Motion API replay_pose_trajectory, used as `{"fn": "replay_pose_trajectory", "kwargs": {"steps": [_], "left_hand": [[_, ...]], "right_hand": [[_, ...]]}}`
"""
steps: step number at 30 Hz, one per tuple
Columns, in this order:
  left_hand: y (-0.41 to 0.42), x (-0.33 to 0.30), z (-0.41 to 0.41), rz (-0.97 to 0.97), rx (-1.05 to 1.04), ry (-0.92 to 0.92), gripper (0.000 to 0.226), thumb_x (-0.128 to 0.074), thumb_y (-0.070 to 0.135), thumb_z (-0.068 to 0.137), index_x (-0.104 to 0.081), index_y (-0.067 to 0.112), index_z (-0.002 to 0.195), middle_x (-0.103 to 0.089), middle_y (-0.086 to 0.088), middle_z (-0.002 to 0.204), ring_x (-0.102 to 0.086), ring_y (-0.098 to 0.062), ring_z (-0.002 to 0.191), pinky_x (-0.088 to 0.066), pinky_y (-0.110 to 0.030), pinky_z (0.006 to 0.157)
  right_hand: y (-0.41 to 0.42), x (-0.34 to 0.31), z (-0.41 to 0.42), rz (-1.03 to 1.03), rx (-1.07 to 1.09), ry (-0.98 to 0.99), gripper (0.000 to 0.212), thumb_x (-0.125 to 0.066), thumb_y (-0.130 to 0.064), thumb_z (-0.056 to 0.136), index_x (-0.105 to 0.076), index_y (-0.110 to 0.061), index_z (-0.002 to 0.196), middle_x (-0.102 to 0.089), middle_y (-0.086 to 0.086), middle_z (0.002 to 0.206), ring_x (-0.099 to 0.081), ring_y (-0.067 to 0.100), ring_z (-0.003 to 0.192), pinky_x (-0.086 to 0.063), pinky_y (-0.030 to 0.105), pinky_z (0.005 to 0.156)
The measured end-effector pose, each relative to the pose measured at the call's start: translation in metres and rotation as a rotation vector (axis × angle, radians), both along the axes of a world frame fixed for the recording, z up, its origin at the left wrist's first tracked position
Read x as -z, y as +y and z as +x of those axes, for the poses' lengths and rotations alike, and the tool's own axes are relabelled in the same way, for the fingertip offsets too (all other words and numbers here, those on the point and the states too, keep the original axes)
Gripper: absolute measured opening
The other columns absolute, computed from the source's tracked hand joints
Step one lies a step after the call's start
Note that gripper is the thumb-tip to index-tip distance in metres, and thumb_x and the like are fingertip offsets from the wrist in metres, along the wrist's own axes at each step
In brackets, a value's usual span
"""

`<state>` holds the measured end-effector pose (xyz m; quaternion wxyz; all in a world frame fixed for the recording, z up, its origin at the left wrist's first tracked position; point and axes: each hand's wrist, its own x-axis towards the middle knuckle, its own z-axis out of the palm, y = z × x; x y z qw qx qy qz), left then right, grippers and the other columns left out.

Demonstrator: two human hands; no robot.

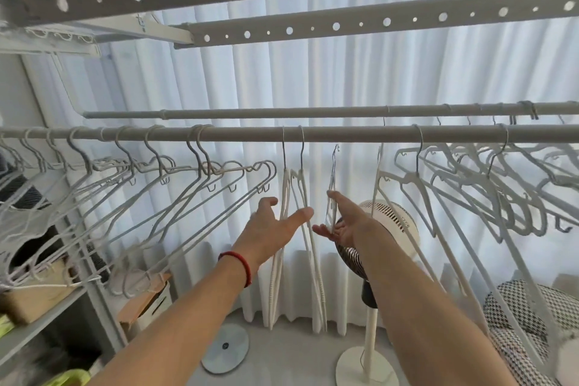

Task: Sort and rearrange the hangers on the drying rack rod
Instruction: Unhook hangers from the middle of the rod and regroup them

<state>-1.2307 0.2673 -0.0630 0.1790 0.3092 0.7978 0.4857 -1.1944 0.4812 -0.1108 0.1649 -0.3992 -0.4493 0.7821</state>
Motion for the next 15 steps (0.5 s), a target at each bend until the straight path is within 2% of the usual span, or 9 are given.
{"fn": "replay_pose_trajectory", "kwargs": {"steps": [2, 4, 6, 8, 10, 12, 13, 15], "left_hand": [[-0.014, 0.005, 0.009, 0.038, -0.026, 0.251, 0.086, -0.066, 0.064, 0.084, -0.028, 0.028, 0.152, -0.032, -0.005, 0.157, -0.036, -0.022, 0.142, -0.036, -0.038, 0.109], [-0.030, 0.010, 0.019, 0.095, -0.006, 0.410, 0.080, -0.067, 0.059, 0.086, -0.029, 0.029, 0.150, -0.032, 0.000, 0.156, -0.031, -0.020, 0.144, -0.033, -0.036, 0.112], [-0.042, 0.016, 0.025, 0.130, 0.041, 0.567, 0.077, -0.065, 0.057, 0.087, -0.031, 0.026, 0.150, -0.034, 0.000, 0.154, -0.030, -0.018, 0.143, -0.030, -0.032, 0.112], [-0.051, 0.021, 0.029, 0.186, 0.081, 0.737, 0.073, -0.057, 0.059, 0.088, -0.038, 0.022, 0.147, -0.039, -0.002, 0.150, -0.029, -0.019, 0.143, -0.028, -0.031, 0.116], [-0.059, 0.025, 0.033, 0.242, 0.123, 0.824, 0.066, -0.050, 0.057, 0.087, -0.046, 0.020, 0.142, -0.041, -0.004, 0.147, -0.024, -0.023, 0.146, -0.025, -0.036, 0.122], [-0.067, 0.033, 0.038, 0.280, 0.181, 0.834, 0.059, -0.049, 0.052, 0.089, -0.050, 0.020, 0.139, -0.041, -0.004, 0.150, -0.017, -0.022, 0.151, -0.016, -0.029, 0.122], [-0.071, 0.038, 0.042, 0.301, 0.211, 0.833, 0.056, -0.048, 0.050, 0.090, -0.053, 0.020, 0.137, -0.042, -0.004, 0.150, -0.016, -0.021, 0.151, -0.014, -0.027, 0.121], [-0.079, 0.048, 0.051, 0.375, 0.260, 0.806, 0.049, -0.051, 0.042, 0.090, -0.058, 0.017, 0.131, -0.048, -0.004, 0.145, -0.022, -0.021, 0.150, -0.020, -0.030, 0.123]], "right_hand": [[-0.012, 0.014, 0.007, -0.015, 0.009, 0.010, 0.084, -0.080, -0.050, 0.081, -0.042, -0.003, 0.139, -0.057, 0.028, 0.120, -0.074, 0.037, 0.062, -0.063, 0.036, 0.055], [-0.026, 0.025, 0.015, -0.003, 0.045, 0.044, 0.089, -0.085, -0.049, 0.077, -0.042, -0.004, 0.141, -0.054, 0.028, 0.126, -0.075, 0.038, 0.077, -0.062, 0.037, 0.048], [-0.044, 0.039, 0.026, 0.029, 0.065, 0.083, 0.112, -0.096, -0.054, 0.055, -0.045, -0.004, 0.142, -0.053, 0.028, 0.135, -0.073, 0.035, 0.090, -0.061, 0.037, 0.052], [-0.060, 0.055, 0.037, 0.042, 0.073, 0.103, 0.136, -0.100, -0.060, 0.029, -0.049, -0.005, 0.143, -0.057, 0.027, 0.135, -0.074, 0.035, 0.088, -0.064, 0.044, 0.067], [-0.080, 0.068, 0.052, 0.053, 0.094, 0.133, 0.132, -0.098, -0.064, 0.032, -0.052, -0.008, 0.142, -0.062, 0.027, 0.132, -0.075, 0.038, 0.099, -0.063, 0.053, 0.082], [-0.105, 0.075, 0.072, 0.064, 0.094, 0.140, 0.121, -0.096, -0.068, 0.040, -0.055, -0.011, 0.140, -0.062, 0.026, 0.131, -0.075, 0.040, 0.099, -0.061, 0.053, 0.087], [-0.118, 0.079, 0.083, 0.071, 0.079, 0.130, 0.116, -0.093, -0.069, 0.046, -0.055, -0.013, 0.140, -0.062, 0.025, 0.128, -0.076, 0.040, 0.091, -0.062, 0.049, 0.084], [-0.142, 0.086, 0.107, 0.073, 0.042, 0.106, 0.100, -0.087, -0.067, 0.063, -0.054, -0.015, 0.141, -0.063, 0.025, 0.113, -0.072, 0.036, 0.072, -0.062, 0.039, 0.064]]}}
